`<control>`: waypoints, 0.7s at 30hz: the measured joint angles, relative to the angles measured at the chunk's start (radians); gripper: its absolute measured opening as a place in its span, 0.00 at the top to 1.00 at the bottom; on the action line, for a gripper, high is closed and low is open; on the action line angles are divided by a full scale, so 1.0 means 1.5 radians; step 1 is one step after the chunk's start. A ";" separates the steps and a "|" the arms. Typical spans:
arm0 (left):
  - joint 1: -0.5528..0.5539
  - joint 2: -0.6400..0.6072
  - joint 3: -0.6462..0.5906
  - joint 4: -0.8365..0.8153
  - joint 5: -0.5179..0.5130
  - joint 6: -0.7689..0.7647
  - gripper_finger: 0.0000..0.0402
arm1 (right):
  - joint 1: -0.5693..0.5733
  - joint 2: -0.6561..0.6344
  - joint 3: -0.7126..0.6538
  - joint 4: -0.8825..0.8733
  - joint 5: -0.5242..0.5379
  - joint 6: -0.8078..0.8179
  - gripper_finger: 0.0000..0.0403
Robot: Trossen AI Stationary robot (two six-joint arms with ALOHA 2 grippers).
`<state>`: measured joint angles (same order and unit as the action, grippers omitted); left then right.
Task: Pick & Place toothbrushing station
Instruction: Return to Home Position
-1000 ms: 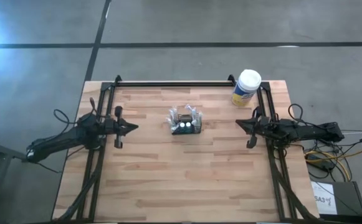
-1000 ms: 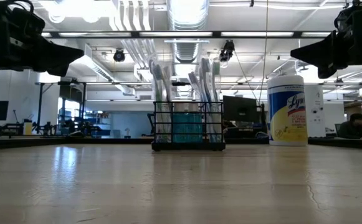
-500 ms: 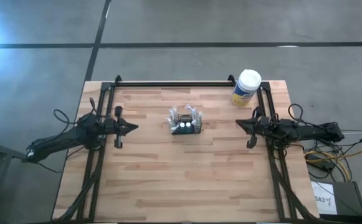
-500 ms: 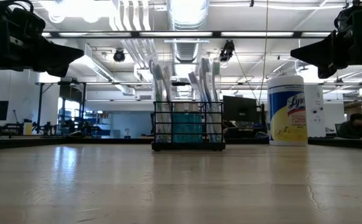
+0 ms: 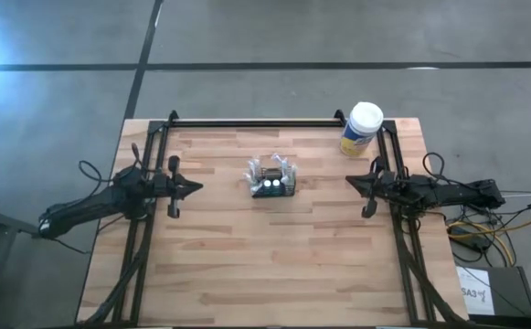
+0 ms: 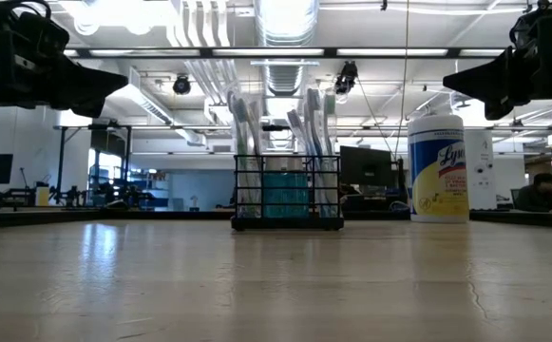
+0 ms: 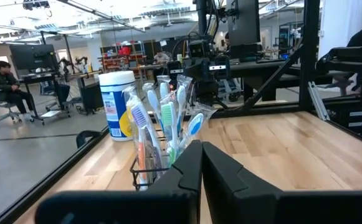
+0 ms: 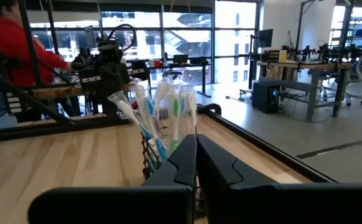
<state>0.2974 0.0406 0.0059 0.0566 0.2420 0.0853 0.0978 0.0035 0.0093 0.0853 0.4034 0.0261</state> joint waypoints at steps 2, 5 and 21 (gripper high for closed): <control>0.000 0.000 0.000 0.000 0.000 0.000 0.96 | 0.000 -0.001 0.000 0.000 0.000 0.000 0.98; 0.000 0.000 0.000 0.000 0.000 0.000 0.96 | 0.000 0.000 0.000 0.000 0.000 0.000 0.98; 0.000 0.000 0.000 0.002 0.000 0.000 0.96 | 0.000 0.004 0.000 0.000 0.000 0.000 0.98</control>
<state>0.2974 0.0406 0.0059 0.0593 0.2420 0.0853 0.0978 0.0099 0.0097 0.0849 0.4030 0.0261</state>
